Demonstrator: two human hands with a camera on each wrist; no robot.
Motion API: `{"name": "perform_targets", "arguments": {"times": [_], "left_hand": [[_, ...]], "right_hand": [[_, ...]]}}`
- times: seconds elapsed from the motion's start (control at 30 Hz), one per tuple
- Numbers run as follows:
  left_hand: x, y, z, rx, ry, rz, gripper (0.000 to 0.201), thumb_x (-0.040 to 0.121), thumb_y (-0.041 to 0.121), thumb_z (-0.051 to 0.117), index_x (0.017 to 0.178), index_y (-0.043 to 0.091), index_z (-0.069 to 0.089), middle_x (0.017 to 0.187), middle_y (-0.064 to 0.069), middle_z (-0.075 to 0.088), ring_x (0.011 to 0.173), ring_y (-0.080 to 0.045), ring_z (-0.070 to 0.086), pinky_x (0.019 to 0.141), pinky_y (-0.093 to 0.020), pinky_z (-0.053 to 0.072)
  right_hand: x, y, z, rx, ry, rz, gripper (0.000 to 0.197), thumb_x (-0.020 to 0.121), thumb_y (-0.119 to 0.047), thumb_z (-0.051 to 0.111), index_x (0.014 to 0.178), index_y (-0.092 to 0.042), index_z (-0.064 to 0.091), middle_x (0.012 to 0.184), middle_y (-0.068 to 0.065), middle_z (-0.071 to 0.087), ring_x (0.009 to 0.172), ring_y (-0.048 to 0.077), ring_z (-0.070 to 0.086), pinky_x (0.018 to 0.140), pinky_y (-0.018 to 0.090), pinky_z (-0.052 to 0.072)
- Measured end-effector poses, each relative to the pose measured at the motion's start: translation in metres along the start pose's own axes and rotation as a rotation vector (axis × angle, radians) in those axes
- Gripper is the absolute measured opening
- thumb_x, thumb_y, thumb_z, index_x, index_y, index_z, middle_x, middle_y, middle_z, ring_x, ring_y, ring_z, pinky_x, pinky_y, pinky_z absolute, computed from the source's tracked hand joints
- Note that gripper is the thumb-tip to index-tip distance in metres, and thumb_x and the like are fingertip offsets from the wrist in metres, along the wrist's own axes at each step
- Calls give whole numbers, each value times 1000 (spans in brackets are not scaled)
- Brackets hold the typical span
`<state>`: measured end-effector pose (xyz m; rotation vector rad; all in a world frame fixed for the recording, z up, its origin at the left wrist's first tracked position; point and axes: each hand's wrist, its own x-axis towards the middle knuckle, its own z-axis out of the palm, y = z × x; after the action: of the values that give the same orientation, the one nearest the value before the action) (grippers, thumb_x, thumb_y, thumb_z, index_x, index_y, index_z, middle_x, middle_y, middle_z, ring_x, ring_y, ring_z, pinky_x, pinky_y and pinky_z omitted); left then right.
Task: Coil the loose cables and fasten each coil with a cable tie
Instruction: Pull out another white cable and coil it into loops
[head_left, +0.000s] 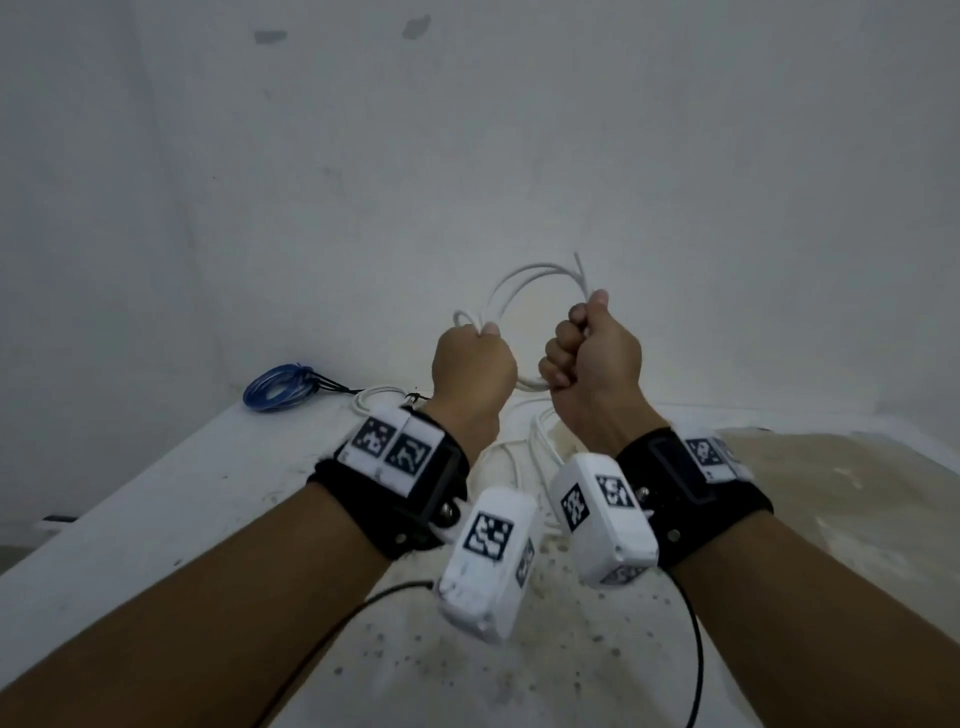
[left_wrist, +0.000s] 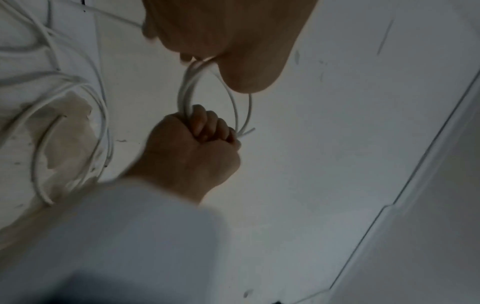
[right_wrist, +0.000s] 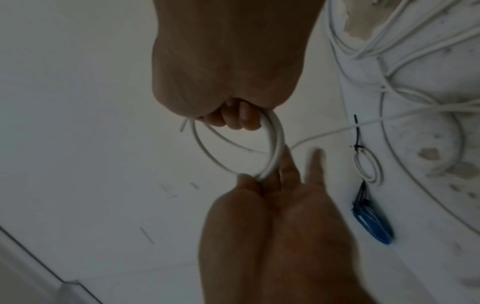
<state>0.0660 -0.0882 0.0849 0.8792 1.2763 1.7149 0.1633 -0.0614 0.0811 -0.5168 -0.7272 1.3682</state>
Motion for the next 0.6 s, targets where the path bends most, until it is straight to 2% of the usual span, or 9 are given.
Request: {"name": "perform_targets", "arguments": {"times": [0.07,0.13,0.27,0.33,0.43,0.5,0.6], "left_hand": [[8,7,-2,-5,-44,-23,21,100,11,46,84,2,56,79,-11,59,75,-25,63,83,-39,54],[11,9,-2,-63,-23,-37,26,100,6,47,74,5,53,72,-8,55,61,-17,56,79,-34,53],[15,5,-10,-161,68,37,33,103,23,47,81,3,60,74,-5,59,56,-13,56,61,-24,54],[17,5,-14,-190,71,79,31,103,20,46,88,0,64,77,-5,65,56,-10,60,56,-20,53],[19,7,-16,-122,36,165,27,102,13,47,85,4,66,84,-5,69,54,-6,59,55,-19,52],[17,9,-16,-51,2,224,29,103,17,45,84,9,66,87,-4,71,54,-7,55,56,-21,51],[12,15,-20,121,-65,387,32,103,23,46,88,6,68,76,-2,69,52,-5,57,57,-22,54]], "right_hand": [[-5,7,-1,37,-32,34,42,106,-41,37,71,-20,41,54,-5,22,43,10,13,36,23,16],[-8,10,0,62,-60,51,42,106,-41,37,70,-19,42,54,-5,21,43,10,13,36,23,17],[-10,10,2,50,-71,67,43,106,-40,37,70,-18,42,55,-4,21,44,11,14,37,23,20],[-11,10,1,39,-64,77,44,106,-40,38,69,-17,43,55,-4,21,44,11,15,38,23,21],[-11,12,-1,37,-56,90,44,106,-40,38,69,-17,43,55,-4,21,43,11,15,39,23,21],[-11,12,0,22,-43,82,43,106,-40,38,69,-18,42,55,-4,22,44,11,15,39,23,21],[-10,7,3,8,-27,51,42,106,-40,39,70,-18,42,56,-4,22,45,11,16,38,23,23]]}}
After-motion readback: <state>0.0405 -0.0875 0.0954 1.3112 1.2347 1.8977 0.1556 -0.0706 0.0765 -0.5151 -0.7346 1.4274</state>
